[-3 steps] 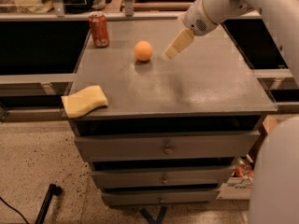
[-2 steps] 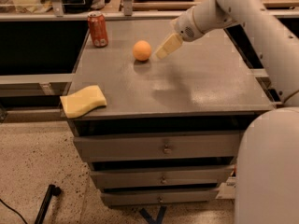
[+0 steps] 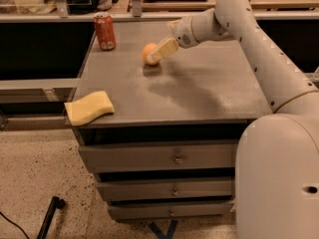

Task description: Move orange near sponge

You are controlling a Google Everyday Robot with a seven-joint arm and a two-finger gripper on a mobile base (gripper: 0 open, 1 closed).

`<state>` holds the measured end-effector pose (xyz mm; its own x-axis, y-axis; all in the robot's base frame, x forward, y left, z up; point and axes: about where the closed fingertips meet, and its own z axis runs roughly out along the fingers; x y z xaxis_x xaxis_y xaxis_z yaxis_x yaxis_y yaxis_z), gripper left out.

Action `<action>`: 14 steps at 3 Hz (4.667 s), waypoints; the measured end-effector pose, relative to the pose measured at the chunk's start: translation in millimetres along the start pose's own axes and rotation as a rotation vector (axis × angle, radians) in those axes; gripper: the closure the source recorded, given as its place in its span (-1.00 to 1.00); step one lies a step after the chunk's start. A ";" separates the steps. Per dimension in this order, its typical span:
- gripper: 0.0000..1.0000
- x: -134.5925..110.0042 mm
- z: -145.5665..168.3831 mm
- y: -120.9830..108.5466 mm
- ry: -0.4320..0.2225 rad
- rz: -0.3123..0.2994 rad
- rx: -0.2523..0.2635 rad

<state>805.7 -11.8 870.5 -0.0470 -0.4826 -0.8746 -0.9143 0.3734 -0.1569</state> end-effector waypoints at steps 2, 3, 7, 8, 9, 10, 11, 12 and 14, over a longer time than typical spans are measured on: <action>-1.00 -5.6 11.8 2.0 -0.011 -0.013 -0.012; -1.00 3.7 14.3 8.7 0.005 0.017 -0.044; -0.10 22.3 14.4 33.1 0.103 0.080 -0.127; -0.06 27.1 28.1 33.0 0.109 0.085 -0.140; 0.32 29.3 37.8 30.2 0.102 0.091 -0.141; 0.78 21.7 42.4 28.8 0.070 0.083 -0.140; 1.00 0.7 37.2 34.6 0.037 0.041 -0.151; 1.00 -18.1 32.4 42.4 -0.002 0.001 -0.180; 1.00 -48.6 27.9 91.0 -0.043 -0.096 -0.357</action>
Offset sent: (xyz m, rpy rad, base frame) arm 0.0004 0.0072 -0.0099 -0.0121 0.0480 0.0155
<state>736.0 67.7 885.9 0.0558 -0.4652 -0.8834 -0.9968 0.0247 -0.0759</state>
